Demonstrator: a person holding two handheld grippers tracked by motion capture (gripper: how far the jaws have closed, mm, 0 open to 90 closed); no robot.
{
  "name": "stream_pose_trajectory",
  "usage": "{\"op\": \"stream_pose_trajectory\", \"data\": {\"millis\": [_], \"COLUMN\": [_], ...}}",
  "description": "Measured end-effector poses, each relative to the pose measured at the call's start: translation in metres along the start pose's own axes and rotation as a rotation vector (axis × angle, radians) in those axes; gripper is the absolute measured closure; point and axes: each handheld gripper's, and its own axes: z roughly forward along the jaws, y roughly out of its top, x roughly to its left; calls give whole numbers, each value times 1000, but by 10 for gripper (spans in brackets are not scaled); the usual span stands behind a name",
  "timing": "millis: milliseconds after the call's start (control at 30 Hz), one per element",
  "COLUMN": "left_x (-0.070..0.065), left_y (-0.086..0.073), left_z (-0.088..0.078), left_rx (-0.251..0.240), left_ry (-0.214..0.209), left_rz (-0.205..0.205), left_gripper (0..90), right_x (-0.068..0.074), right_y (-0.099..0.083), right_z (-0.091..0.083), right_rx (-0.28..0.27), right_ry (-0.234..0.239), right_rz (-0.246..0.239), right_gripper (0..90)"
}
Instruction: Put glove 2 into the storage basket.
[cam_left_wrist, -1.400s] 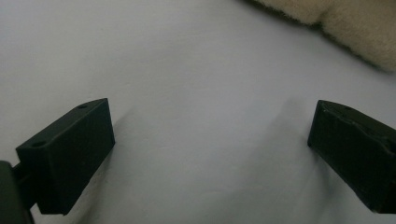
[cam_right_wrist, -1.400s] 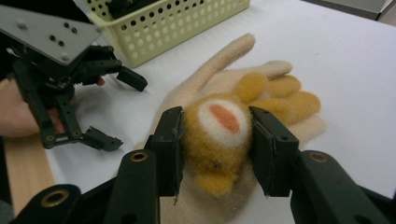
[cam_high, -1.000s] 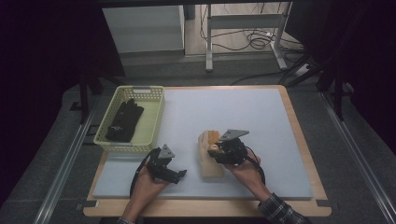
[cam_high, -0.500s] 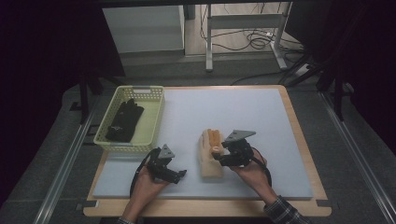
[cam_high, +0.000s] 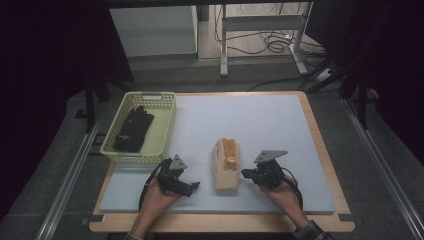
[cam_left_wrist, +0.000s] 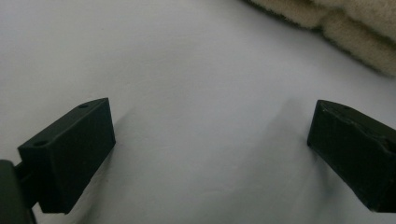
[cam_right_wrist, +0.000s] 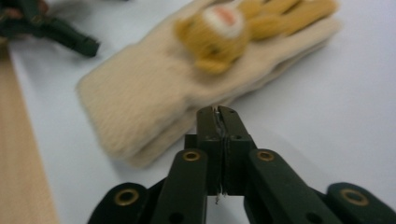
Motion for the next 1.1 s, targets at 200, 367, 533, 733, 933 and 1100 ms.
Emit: {"op": "stream_pose_trajectory", "data": {"millis": [200,367,533,733,933,1100], "left_x": [1,4,6,7,10,13], "left_y": [-6,-12,-16,-18,-19,-20], "left_z": [-7,-14,-15,-16,-17,-21], "left_rx": [18,26,12,9,9,14], "left_ry": [15,29,28,19,7,-3], "left_rz": [-15,-34,-34,-27,-10,-2], "left_gripper": [18,13,10,16,27,77], "right_x": [12,20,27,34,37,40], "right_y": [-5,-5,-2,4,9,15], "right_z": [9,16,25,37,50,58], "right_rx": [16,22,23,25,11,2], "right_ry": [28,38,49,43,38,27], "right_rz": [-39,-54,-74,-93,-90,-99], "right_gripper": [883,883,880,866,856,850]}}
